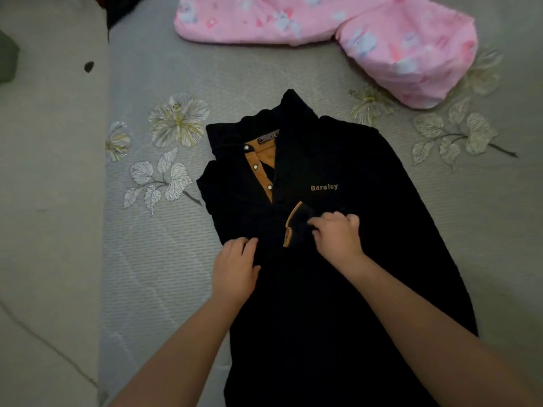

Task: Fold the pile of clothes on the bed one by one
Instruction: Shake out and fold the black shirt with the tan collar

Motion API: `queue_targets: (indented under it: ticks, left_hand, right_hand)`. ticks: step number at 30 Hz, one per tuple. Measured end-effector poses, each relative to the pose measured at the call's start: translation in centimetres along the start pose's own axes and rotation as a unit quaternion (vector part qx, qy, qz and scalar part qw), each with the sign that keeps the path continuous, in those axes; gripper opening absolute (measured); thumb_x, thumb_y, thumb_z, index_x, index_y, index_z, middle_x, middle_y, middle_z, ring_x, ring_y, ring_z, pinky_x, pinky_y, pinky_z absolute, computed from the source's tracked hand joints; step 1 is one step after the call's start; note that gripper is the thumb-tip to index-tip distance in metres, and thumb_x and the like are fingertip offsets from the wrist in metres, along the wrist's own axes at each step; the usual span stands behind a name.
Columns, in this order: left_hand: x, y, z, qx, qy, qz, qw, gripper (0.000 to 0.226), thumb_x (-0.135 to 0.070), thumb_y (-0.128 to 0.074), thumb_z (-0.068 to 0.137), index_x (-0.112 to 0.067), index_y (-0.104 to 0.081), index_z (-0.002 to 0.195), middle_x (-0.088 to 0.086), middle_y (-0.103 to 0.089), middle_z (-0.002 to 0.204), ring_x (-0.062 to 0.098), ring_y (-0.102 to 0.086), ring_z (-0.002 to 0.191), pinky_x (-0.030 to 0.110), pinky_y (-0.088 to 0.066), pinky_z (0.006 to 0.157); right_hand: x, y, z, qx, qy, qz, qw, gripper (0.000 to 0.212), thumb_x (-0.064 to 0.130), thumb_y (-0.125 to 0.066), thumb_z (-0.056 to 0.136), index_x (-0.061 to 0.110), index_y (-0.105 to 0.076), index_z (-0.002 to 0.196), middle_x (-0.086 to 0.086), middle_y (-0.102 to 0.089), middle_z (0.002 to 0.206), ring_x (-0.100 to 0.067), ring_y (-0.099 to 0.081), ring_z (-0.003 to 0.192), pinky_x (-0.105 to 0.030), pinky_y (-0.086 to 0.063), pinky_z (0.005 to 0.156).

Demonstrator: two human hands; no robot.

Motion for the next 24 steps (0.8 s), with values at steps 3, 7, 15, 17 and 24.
queue_targets:
  ticks: [3,7,15,17,24]
  left_hand:
    - [0.6,-0.2,1.7,0.049,-0.033,0.113,0.992,0.031,-0.02,-0.044,0.089,-0.019,-0.048,0.119,-0.001,-0.054,0.12,0.02,-0.038,0.121,0.03,-0.023,0.1]
    - [3.9,1.2,2.3,0.043,-0.046,0.147,0.987,0.025,-0.022,-0.062,0.075,-0.01,-0.06,0.097,0.009,-0.062,0.097,0.028,-0.05,0.102,0.037,-0.032,0.09]
    - [8.7,1.1,-0.2,0.198,-0.007,0.225,0.954,0.043,-0.048,-0.047,0.081,-0.02,-0.048,0.114,0.0,-0.043,0.123,0.02,-0.035,0.122,0.035,-0.026,0.102]
    - [7.5,2.8,1.4,0.126,-0.058,0.161,0.977,0.036,-0.035,-0.054,0.075,-0.014,-0.056,0.105,0.004,-0.05,0.114,0.026,-0.045,0.113,0.04,-0.037,0.093]
    - [4.0,3.2,6.8,0.067,-0.138,0.097,0.983,0.035,-0.022,-0.051,0.089,-0.012,-0.053,0.122,0.006,-0.056,0.121,0.026,-0.047,0.119,0.042,-0.026,0.106]
  right_hand:
    - [-1.9,3.1,-0.3,-0.038,0.05,0.146,0.987,0.016,0.0,-0.061,0.081,0.005,-0.072,0.092,-0.014,-0.067,0.093,-0.029,-0.061,0.092,-0.034,-0.041,0.089]
    - [-9.2,6.0,-3.5,-0.097,-0.094,0.264,0.955,0.03,-0.018,-0.054,0.075,0.01,-0.066,0.076,-0.02,-0.06,0.081,0.003,-0.055,0.074,-0.005,-0.036,0.072]
    - [-12.1,4.4,-6.1,-0.199,-0.408,0.264,0.851,0.033,0.002,-0.041,0.079,-0.003,-0.054,0.109,-0.027,-0.057,0.106,-0.036,-0.054,0.102,-0.035,-0.039,0.085]
    - [-10.1,4.7,-5.2,-0.203,-0.31,0.207,0.905,0.036,0.014,-0.05,0.08,-0.006,-0.055,0.109,-0.028,-0.057,0.107,-0.038,-0.053,0.102,-0.037,-0.037,0.088]
    - [-10.0,4.6,-4.1,-0.059,-0.257,-0.011,0.965,0.035,0.007,-0.062,0.081,0.001,-0.06,0.116,-0.023,-0.063,0.11,-0.038,-0.055,0.103,-0.039,-0.039,0.087]
Point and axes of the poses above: each hand's wrist, its own z-axis towards the middle knuckle, its own y-axis out of the back of the hand, x = y × z, the point moved 3 cm from there along z, towards the middle knuckle
